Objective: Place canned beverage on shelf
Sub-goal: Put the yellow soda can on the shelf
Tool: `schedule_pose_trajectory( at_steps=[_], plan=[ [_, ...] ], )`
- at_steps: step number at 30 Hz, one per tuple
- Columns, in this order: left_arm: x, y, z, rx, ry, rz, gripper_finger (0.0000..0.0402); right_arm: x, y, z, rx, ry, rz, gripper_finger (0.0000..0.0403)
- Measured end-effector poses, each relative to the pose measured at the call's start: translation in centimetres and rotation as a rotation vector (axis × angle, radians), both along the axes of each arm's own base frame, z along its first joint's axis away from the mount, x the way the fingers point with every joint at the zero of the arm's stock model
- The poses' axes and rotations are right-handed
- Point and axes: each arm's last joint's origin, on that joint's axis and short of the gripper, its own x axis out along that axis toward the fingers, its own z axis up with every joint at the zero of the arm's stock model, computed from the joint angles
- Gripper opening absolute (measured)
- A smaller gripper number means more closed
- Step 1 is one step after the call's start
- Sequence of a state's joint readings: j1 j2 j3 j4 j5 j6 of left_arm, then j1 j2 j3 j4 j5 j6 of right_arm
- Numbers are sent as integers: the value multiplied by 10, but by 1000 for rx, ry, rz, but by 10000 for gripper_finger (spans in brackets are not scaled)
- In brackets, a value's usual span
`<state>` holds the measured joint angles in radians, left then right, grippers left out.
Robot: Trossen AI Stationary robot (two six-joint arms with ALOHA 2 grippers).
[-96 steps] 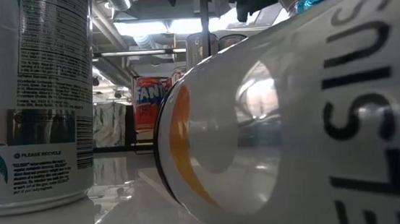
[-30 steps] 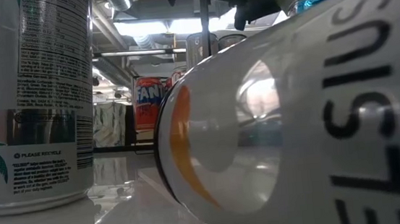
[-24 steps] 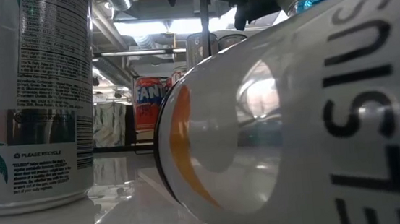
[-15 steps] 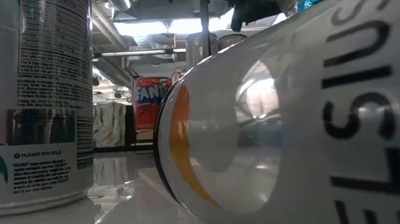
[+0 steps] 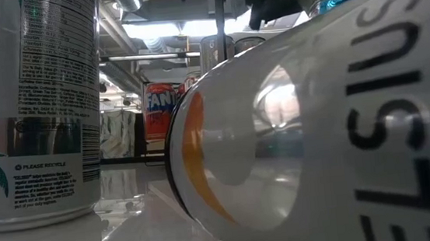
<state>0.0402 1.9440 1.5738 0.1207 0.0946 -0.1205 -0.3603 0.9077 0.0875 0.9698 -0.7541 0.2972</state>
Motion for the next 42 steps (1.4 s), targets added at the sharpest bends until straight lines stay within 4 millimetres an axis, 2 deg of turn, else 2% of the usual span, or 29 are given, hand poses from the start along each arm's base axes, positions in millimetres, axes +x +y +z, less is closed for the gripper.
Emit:
schedule_pose_trajectory(
  at_steps=[7, 18, 38, 42],
  plan=[
    [0, -7, 0, 20, -2, -39, 284, 0, 1, 0, -6, -4, 11, 253],
    [0, -7, 0, 14, -3, -55, 230, 0, 1, 0, -7, -4, 25, 253],
    [0, -7, 0, 17, -6, -42, 232, 0, 1, 0, -14, 0, 39, 253],
    [0, -7, 1, 17, -7, -41, 232, 0, 1, 0, -16, 0, 40, 273]
  ],
)
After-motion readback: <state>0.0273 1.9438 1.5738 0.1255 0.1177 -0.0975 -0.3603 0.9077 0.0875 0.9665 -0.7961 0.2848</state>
